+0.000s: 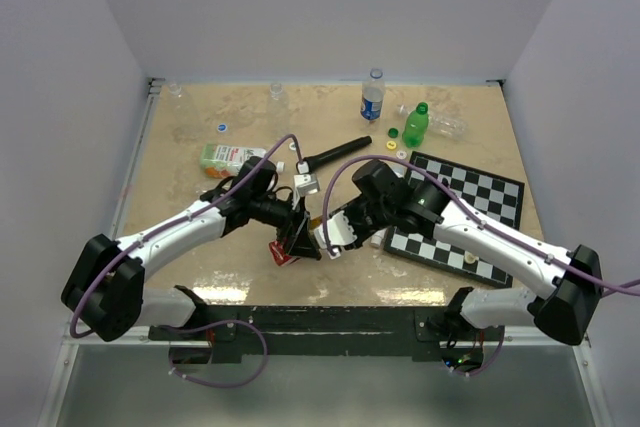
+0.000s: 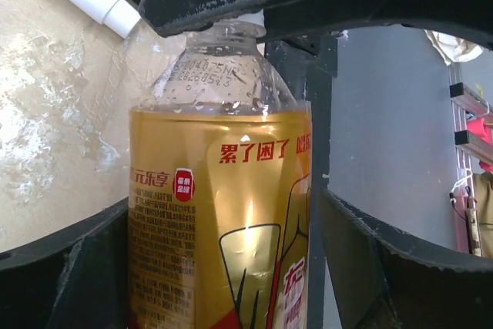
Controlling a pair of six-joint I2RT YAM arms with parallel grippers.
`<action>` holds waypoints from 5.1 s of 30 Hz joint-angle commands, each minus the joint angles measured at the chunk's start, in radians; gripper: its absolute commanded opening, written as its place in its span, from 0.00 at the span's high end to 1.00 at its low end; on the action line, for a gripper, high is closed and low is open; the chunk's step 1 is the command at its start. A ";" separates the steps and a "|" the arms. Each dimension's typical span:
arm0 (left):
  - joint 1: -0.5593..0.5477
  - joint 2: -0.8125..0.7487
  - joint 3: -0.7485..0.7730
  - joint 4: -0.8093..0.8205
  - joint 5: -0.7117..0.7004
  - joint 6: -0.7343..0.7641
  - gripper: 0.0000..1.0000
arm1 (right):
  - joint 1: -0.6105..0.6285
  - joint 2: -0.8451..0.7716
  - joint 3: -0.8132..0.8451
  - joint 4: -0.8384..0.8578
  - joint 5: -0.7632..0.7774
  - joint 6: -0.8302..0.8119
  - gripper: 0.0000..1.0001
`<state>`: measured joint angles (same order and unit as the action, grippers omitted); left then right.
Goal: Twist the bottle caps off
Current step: Unscrew the bottle cap from the plastic bottle.
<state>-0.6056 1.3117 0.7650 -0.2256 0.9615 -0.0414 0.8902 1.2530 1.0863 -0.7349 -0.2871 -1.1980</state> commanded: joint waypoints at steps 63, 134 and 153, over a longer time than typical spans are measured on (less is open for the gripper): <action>-0.013 -0.325 -0.082 0.101 -0.579 0.169 1.00 | -0.536 0.012 0.144 0.077 -0.434 0.394 0.02; -0.013 -0.427 -0.173 0.181 -0.679 0.244 1.00 | -0.531 0.212 0.187 0.045 -0.856 0.554 0.02; -0.014 -0.427 -0.174 0.181 -0.673 0.248 1.00 | -0.530 0.206 0.173 0.052 -0.856 0.551 0.02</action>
<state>-0.6159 0.8936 0.5911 -0.0917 0.2691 0.1818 0.3550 1.4746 1.2675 -0.6945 -1.1038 -0.6537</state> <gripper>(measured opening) 0.714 0.982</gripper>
